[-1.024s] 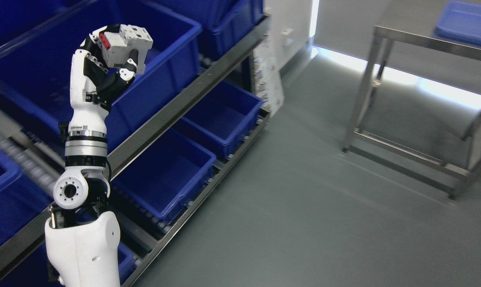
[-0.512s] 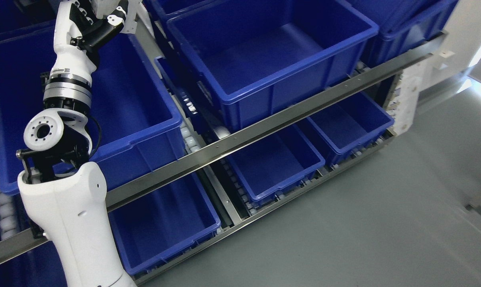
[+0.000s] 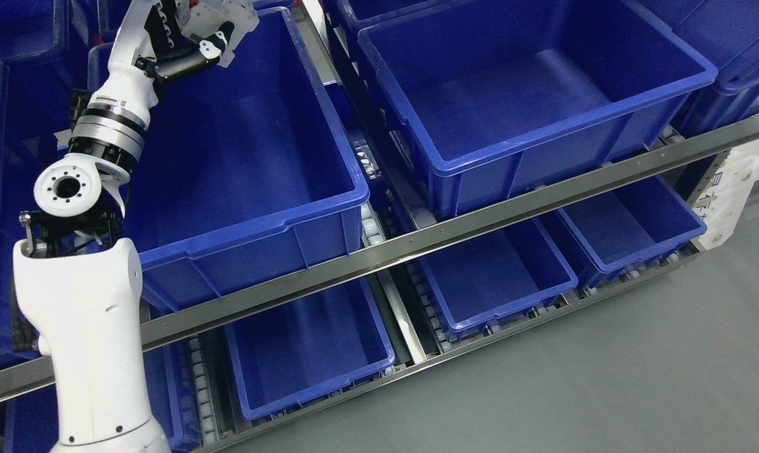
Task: Place circuit breaker on shelf
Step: 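Lower the left hand with the breaker into the upper blue bin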
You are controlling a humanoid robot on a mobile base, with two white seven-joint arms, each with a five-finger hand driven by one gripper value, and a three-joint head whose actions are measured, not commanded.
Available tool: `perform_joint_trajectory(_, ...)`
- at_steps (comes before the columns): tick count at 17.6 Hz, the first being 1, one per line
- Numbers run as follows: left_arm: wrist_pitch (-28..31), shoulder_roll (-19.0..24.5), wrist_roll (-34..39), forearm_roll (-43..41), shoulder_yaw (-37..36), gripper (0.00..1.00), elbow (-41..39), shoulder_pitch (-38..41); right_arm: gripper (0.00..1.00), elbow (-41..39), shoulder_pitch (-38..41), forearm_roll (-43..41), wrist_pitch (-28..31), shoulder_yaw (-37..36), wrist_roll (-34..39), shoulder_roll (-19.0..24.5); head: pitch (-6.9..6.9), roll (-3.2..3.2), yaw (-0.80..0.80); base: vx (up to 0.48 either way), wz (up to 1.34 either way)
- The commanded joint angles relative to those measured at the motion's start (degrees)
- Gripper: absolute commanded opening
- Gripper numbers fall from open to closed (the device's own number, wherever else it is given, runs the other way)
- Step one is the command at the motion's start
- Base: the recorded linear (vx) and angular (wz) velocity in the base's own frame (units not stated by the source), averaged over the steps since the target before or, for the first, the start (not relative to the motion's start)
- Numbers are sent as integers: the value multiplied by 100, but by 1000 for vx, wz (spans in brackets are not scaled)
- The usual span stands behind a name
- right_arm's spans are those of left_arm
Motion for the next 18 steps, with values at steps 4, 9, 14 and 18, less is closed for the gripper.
perform_joint_trajectory(4,-425,1272,-487,-1376,-1460,17,2475,-614,100,1,88,-6,-193,0,-4,-100,0,0,0,13,50)
perform_joint_trajectory(9,-573,1246,-663,-1561,-1723,17,3846,-1291,100,1,88,3,-193,0,-4,-100,0,0,0,-1,-16)
perform_joint_trajectory(14,-873,1219,-663,-1746,-1803,19,4261,-1301,100,1,88,-6,-193,0,-4,-100,0,0,0,0,0)
perform_joint_trajectory(18,-864,1017,-602,-1737,-1671,34,4279,-1555,100,1,88,3,-193,0,-4,-100,0,0,0,0,0)
